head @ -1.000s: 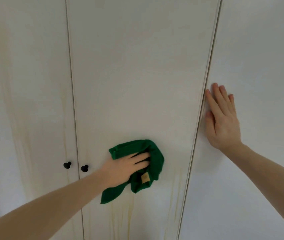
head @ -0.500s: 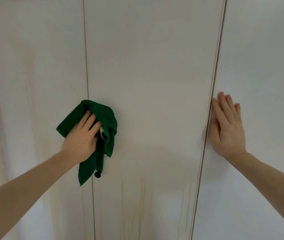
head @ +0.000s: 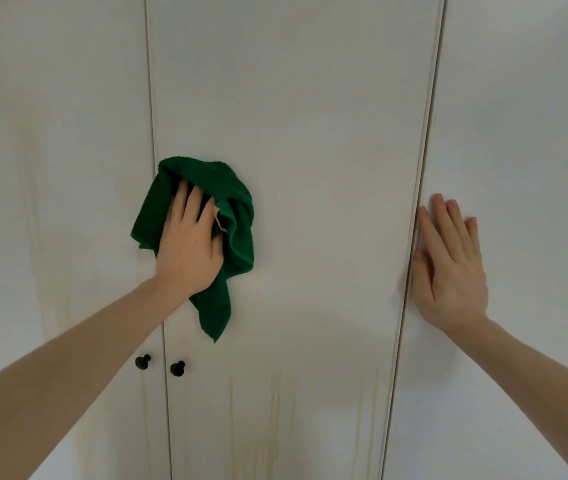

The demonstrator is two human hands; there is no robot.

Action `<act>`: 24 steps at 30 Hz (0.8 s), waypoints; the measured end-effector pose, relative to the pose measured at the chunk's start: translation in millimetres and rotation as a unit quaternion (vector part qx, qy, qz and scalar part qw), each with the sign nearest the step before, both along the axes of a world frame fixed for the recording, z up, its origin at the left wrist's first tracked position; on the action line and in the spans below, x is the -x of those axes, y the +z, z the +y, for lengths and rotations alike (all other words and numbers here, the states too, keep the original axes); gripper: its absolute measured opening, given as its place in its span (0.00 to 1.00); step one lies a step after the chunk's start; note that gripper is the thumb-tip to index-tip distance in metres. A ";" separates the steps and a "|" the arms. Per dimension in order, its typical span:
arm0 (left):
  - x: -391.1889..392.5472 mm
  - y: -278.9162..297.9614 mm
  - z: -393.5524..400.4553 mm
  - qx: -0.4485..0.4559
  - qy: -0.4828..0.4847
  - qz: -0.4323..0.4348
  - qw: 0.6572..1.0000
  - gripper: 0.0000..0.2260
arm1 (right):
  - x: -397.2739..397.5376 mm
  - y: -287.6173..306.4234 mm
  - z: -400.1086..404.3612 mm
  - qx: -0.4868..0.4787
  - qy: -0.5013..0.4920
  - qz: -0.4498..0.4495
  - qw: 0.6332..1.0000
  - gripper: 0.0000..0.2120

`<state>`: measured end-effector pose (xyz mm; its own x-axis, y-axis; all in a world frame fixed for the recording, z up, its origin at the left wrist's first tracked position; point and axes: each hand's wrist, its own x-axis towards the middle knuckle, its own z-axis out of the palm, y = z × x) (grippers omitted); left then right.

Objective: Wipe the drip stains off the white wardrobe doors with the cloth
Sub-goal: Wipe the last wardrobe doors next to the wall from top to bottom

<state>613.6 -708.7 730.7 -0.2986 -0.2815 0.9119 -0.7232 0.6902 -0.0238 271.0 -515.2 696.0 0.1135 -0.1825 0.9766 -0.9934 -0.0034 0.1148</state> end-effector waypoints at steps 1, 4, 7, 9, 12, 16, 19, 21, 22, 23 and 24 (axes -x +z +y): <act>0.4 -4.7 0.1 0.000 -0.002 0.003 1.000 0.26 | -0.3 -0.6 -0.8 0.004 -0.002 0.002 1.000 0.27; 0.3 -26.0 0.6 -0.004 -0.002 -0.001 1.000 0.27 | 0.1 -1.4 -3.2 0.014 -0.006 0.009 1.000 0.28; -1.1 -54.3 3.7 -0.007 -0.009 -0.021 1.000 0.27 | 0.5 -1.4 -3.6 0.015 -0.006 0.010 1.000 0.28; -2.9 -73.6 5.7 -0.013 -0.016 -0.033 0.999 0.28 | -0.2 -1.8 -3.5 0.017 -0.007 0.010 1.000 0.28; -5.8 -107.3 10.4 -0.041 -0.021 -0.053 0.998 0.29 | -1.1 -1.7 -2.9 0.014 -0.007 0.007 1.000 0.28; -16.1 -157.9 17.4 -0.073 -0.019 -0.101 0.992 0.27 | -3.5 -0.5 0.8 -0.001 -0.003 -0.006 1.000 0.29; -27.7 -185.1 22.4 -0.092 -0.007 -0.152 0.984 0.27 | -7.2 1.5 6.7 -0.019 0.006 -0.019 1.000 0.29; -32.2 -191.2 24.1 -0.099 0.001 -0.170 0.981 0.27 | -9.3 3.2 9.8 -0.035 0.006 -0.026 0.999 0.30; -34.0 -190.0 25.5 -0.103 -0.001 -0.169 0.980 0.27 | -10.6 4.2 12.3 -0.046 0.004 -0.027 0.999 0.30; -35.7 -186.2 27.8 -0.107 -0.008 -0.165 0.980 0.27 | -12.2 4.8 15.9 -0.058 0.002 -0.030 0.998 0.30; -36.9 -180.5 29.9 -0.113 -0.018 -0.154 0.981 0.26 | -14.1 4.8 20.2 -0.069 0.001 -0.033 0.997 0.31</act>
